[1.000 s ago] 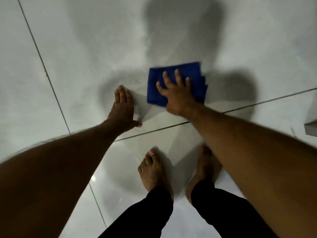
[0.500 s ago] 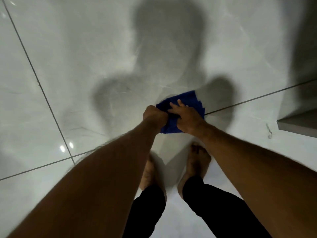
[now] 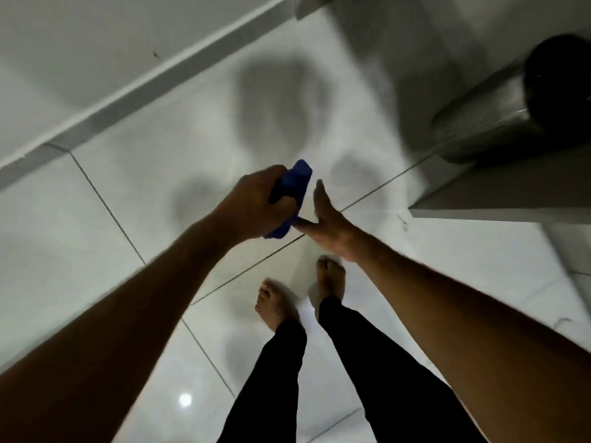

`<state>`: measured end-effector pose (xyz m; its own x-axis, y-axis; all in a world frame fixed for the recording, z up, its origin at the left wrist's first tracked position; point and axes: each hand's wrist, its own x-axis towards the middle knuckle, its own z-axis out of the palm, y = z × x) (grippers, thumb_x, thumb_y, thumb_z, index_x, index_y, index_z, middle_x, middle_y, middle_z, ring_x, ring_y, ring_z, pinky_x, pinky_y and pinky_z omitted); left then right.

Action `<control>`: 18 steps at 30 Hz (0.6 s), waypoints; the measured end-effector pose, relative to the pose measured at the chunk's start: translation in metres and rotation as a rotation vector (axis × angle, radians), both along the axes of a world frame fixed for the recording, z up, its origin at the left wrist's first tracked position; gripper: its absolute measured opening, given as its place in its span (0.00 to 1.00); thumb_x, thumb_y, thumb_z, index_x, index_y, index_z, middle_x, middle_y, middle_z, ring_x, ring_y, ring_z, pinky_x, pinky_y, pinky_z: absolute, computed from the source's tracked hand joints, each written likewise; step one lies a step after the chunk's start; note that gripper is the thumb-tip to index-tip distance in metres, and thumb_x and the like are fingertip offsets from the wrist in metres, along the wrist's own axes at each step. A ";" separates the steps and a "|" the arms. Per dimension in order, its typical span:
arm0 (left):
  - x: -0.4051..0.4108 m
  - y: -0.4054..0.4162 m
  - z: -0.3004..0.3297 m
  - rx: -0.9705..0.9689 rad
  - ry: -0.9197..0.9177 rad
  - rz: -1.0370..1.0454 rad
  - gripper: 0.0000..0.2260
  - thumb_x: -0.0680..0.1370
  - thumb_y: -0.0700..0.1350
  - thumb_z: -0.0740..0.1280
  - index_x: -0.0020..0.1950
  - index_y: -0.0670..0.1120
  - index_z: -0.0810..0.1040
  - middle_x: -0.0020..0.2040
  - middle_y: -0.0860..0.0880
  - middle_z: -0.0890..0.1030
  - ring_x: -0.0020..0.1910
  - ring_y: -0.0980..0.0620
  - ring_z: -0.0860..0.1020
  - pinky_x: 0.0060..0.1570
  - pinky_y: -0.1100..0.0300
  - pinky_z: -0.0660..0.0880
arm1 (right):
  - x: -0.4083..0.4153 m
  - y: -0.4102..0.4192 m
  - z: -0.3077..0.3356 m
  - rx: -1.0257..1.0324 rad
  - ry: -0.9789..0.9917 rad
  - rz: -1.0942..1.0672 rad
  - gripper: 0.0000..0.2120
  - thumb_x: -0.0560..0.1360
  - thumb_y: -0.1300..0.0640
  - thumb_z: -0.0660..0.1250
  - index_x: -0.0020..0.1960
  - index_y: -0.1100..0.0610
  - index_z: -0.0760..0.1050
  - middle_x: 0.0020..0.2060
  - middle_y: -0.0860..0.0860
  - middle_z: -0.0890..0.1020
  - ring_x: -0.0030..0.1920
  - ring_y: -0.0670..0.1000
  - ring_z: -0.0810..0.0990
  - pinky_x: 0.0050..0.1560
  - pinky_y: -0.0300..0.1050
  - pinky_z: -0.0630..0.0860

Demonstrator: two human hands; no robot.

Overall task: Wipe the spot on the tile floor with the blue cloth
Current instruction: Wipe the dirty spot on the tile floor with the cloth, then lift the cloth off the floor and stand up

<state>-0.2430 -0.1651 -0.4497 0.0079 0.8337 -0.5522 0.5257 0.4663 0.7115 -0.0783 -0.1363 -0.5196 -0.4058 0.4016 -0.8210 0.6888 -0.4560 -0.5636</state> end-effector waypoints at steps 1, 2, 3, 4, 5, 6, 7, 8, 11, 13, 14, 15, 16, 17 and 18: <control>-0.005 0.008 0.046 0.023 -0.029 0.012 0.08 0.69 0.45 0.61 0.47 0.49 0.74 0.36 0.53 0.76 0.34 0.55 0.75 0.33 0.63 0.71 | 0.001 0.004 0.039 -0.058 0.056 -0.069 0.48 0.75 0.42 0.68 0.78 0.46 0.34 0.80 0.52 0.49 0.79 0.54 0.53 0.73 0.56 0.58; -0.009 0.014 0.086 0.039 -0.070 0.045 0.07 0.70 0.43 0.60 0.46 0.51 0.75 0.34 0.55 0.76 0.32 0.58 0.75 0.31 0.65 0.71 | 0.003 0.006 0.072 -0.142 0.132 -0.136 0.46 0.73 0.40 0.67 0.78 0.43 0.39 0.80 0.49 0.52 0.78 0.53 0.55 0.72 0.58 0.59; -0.015 0.020 0.132 0.059 -0.122 0.087 0.09 0.71 0.41 0.60 0.44 0.53 0.75 0.33 0.56 0.76 0.31 0.59 0.74 0.31 0.67 0.71 | 0.005 0.009 0.111 -0.217 0.215 -0.203 0.43 0.71 0.38 0.68 0.77 0.40 0.46 0.79 0.46 0.55 0.76 0.51 0.56 0.70 0.61 0.59; -0.018 0.023 0.178 0.079 -0.171 0.122 0.11 0.71 0.40 0.59 0.41 0.55 0.77 0.32 0.57 0.77 0.32 0.59 0.75 0.31 0.67 0.72 | 0.009 0.010 0.149 -0.287 0.289 -0.263 0.43 0.68 0.34 0.69 0.75 0.38 0.51 0.78 0.43 0.57 0.74 0.49 0.57 0.70 0.63 0.58; -0.021 0.027 0.223 0.093 -0.211 0.159 0.13 0.70 0.40 0.59 0.38 0.57 0.78 0.32 0.56 0.77 0.32 0.58 0.75 0.31 0.65 0.72 | 0.012 0.013 0.185 -0.346 0.362 -0.322 0.47 0.63 0.29 0.69 0.76 0.39 0.53 0.78 0.43 0.58 0.74 0.49 0.57 0.70 0.66 0.57; -0.024 0.030 0.267 0.112 -0.250 0.187 0.14 0.69 0.39 0.59 0.35 0.57 0.79 0.30 0.56 0.77 0.31 0.58 0.75 0.30 0.64 0.71 | 0.014 0.019 0.221 -0.376 0.416 -0.373 0.53 0.59 0.25 0.68 0.77 0.41 0.54 0.78 0.45 0.59 0.76 0.51 0.58 0.71 0.67 0.57; -0.024 0.031 0.299 0.127 -0.302 0.209 0.15 0.68 0.39 0.58 0.34 0.56 0.80 0.29 0.56 0.77 0.30 0.57 0.74 0.30 0.64 0.71 | 0.016 0.023 0.249 -0.389 0.470 -0.435 0.56 0.56 0.22 0.67 0.78 0.44 0.55 0.77 0.47 0.63 0.76 0.54 0.60 0.72 0.68 0.58; -0.024 0.034 0.337 0.152 -0.345 0.228 0.13 0.68 0.39 0.59 0.34 0.52 0.80 0.30 0.54 0.77 0.30 0.56 0.75 0.30 0.63 0.70 | 0.018 0.028 0.280 -0.381 0.539 -0.481 0.57 0.55 0.22 0.66 0.78 0.47 0.57 0.76 0.51 0.66 0.75 0.57 0.64 0.73 0.67 0.60; -0.016 0.042 0.435 0.205 -0.393 0.267 0.11 0.67 0.38 0.59 0.43 0.44 0.80 0.38 0.42 0.78 0.37 0.47 0.76 0.36 0.56 0.72 | 0.023 0.036 0.378 -0.318 0.696 -0.577 0.47 0.66 0.28 0.64 0.74 0.58 0.65 0.72 0.60 0.71 0.72 0.61 0.70 0.70 0.62 0.67; -0.010 0.049 0.481 0.232 -0.388 0.279 0.13 0.67 0.39 0.59 0.45 0.45 0.81 0.41 0.42 0.82 0.40 0.45 0.79 0.38 0.53 0.74 | 0.029 0.041 0.433 -0.213 0.731 -0.600 0.32 0.76 0.38 0.62 0.72 0.59 0.68 0.70 0.62 0.72 0.70 0.63 0.71 0.70 0.62 0.67; -0.005 0.053 0.502 0.253 -0.379 0.290 0.14 0.68 0.40 0.59 0.47 0.47 0.82 0.42 0.44 0.83 0.41 0.46 0.80 0.38 0.52 0.76 | 0.036 0.045 0.459 -0.146 0.730 -0.612 0.27 0.78 0.43 0.62 0.71 0.58 0.71 0.69 0.62 0.74 0.69 0.63 0.72 0.72 0.64 0.65; 0.000 0.056 0.518 0.277 -0.366 0.297 0.14 0.68 0.40 0.60 0.48 0.48 0.82 0.42 0.46 0.85 0.42 0.46 0.81 0.37 0.53 0.77 | 0.044 0.050 0.482 -0.088 0.732 -0.643 0.24 0.78 0.46 0.64 0.69 0.58 0.73 0.67 0.62 0.76 0.68 0.63 0.74 0.72 0.66 0.64; 0.006 0.059 0.532 0.307 -0.349 0.299 0.13 0.70 0.41 0.61 0.49 0.50 0.82 0.42 0.48 0.85 0.42 0.47 0.82 0.37 0.54 0.77 | 0.054 0.055 0.503 -0.012 0.728 -0.683 0.21 0.78 0.50 0.65 0.67 0.58 0.74 0.65 0.61 0.79 0.66 0.63 0.76 0.71 0.67 0.65; 0.012 0.060 0.540 0.326 -0.324 0.306 0.12 0.72 0.40 0.61 0.50 0.50 0.82 0.43 0.49 0.86 0.44 0.48 0.83 0.38 0.55 0.77 | 0.063 0.060 0.521 0.066 0.714 -0.720 0.18 0.78 0.54 0.66 0.67 0.57 0.75 0.63 0.60 0.81 0.63 0.61 0.78 0.68 0.66 0.70; 0.020 0.063 0.547 0.350 -0.311 0.305 0.12 0.75 0.39 0.61 0.52 0.51 0.81 0.45 0.50 0.86 0.45 0.49 0.83 0.40 0.56 0.78 | 0.077 0.065 0.539 0.152 0.691 -0.754 0.17 0.78 0.57 0.66 0.66 0.57 0.75 0.60 0.58 0.82 0.61 0.60 0.80 0.63 0.63 0.75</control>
